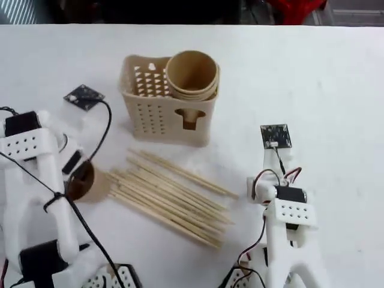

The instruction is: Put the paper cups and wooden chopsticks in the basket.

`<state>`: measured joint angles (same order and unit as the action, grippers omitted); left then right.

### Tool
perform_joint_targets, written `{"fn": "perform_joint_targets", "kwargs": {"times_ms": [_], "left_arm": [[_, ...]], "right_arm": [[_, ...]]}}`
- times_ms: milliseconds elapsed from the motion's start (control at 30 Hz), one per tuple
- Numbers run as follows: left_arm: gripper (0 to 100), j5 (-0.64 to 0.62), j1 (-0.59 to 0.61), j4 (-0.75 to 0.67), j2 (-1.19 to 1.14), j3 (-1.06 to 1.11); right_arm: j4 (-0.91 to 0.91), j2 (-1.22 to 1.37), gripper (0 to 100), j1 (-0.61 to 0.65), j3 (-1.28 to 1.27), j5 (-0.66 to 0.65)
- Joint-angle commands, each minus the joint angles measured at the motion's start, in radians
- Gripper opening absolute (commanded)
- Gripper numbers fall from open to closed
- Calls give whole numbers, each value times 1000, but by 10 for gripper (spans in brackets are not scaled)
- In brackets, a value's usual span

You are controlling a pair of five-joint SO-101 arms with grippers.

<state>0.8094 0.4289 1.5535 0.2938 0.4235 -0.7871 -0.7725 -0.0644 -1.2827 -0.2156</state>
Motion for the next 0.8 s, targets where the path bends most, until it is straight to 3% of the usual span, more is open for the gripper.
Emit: {"fn": "perform_joint_targets", "kwargs": {"times_ms": [0,267,400,567,767], "left_arm": [[184,0,7,21,42,-129],[185,-2,15,218,36,-516],[202,11,93,216,33,-514],[275,112,211,216,35,-496],[275,169,232,115,36,-258]], "right_arm": [[13,-27,18,-5,5,-11],[13,-27,18,-2,5,-11],[13,-27,18,-4,5,-11],[13,-27,18,-4,5,-11],[13,-27,18,-4,5,-11]]}}
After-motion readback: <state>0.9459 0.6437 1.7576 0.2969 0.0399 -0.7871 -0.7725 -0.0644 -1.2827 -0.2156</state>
